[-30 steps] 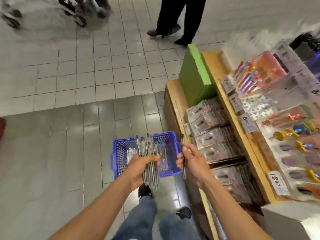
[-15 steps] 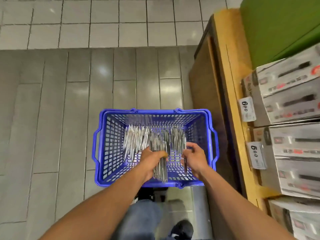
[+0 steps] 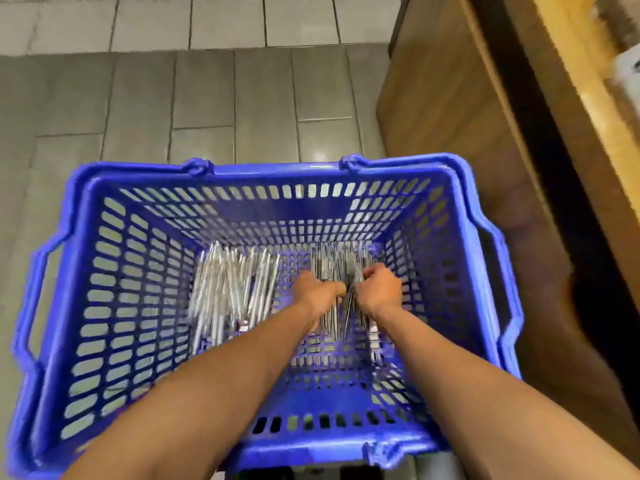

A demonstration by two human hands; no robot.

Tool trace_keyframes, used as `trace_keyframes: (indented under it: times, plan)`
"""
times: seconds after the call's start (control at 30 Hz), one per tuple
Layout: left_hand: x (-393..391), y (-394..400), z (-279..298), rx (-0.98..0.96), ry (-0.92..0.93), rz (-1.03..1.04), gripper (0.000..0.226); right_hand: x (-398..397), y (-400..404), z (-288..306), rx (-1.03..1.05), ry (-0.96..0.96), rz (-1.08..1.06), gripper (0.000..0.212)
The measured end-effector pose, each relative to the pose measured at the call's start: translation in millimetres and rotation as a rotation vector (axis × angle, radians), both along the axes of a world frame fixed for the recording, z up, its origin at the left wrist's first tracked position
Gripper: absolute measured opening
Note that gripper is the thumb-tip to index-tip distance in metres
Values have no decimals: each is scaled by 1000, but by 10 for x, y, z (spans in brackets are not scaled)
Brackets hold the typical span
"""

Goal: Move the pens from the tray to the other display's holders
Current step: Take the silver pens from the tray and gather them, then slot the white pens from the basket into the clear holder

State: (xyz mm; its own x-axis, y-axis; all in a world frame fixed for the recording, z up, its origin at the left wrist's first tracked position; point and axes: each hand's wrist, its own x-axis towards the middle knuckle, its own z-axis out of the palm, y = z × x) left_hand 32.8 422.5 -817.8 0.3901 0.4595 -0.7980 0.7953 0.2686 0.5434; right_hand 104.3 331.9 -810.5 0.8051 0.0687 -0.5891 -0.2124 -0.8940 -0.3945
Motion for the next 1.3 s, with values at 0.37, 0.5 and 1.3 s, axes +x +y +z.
trace_keyframes:
  times: [0.37, 0.5, 1.3]
  plan:
    - [-23, -56, -32, 152, -18, -103, 73, 143, -134, 36, 11, 8, 158, 34]
    - [-51, -3, 70, 132, 6, -176, 50, 161, -185, 154, 45, 24, 205, 32]
    - [-1289, 602, 2201, -52, -70, 155, 12, -184, -829, 2308, -38, -344, -34, 36]
